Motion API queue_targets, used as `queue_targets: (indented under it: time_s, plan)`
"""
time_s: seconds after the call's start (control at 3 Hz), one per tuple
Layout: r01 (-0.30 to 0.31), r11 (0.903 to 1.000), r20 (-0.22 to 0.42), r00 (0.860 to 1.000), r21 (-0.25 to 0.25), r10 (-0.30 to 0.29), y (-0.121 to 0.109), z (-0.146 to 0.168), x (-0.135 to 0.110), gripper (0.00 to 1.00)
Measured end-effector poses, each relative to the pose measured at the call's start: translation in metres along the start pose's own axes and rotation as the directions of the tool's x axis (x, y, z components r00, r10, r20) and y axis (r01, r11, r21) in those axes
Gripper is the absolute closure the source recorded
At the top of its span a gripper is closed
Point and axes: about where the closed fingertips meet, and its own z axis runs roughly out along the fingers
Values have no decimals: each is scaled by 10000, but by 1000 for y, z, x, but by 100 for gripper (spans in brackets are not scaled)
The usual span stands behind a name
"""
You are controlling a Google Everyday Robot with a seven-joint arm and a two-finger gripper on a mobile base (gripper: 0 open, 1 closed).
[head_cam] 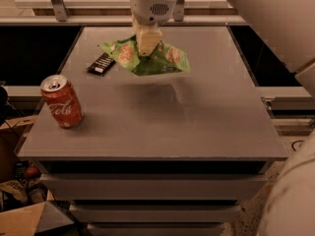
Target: Move green rice chip bag near coke can
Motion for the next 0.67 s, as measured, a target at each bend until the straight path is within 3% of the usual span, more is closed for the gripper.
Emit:
queue_targets:
  time_s: [0.67]
  plan:
    - [408, 9981, 154, 9991, -463, -401, 33, 18, -42, 100]
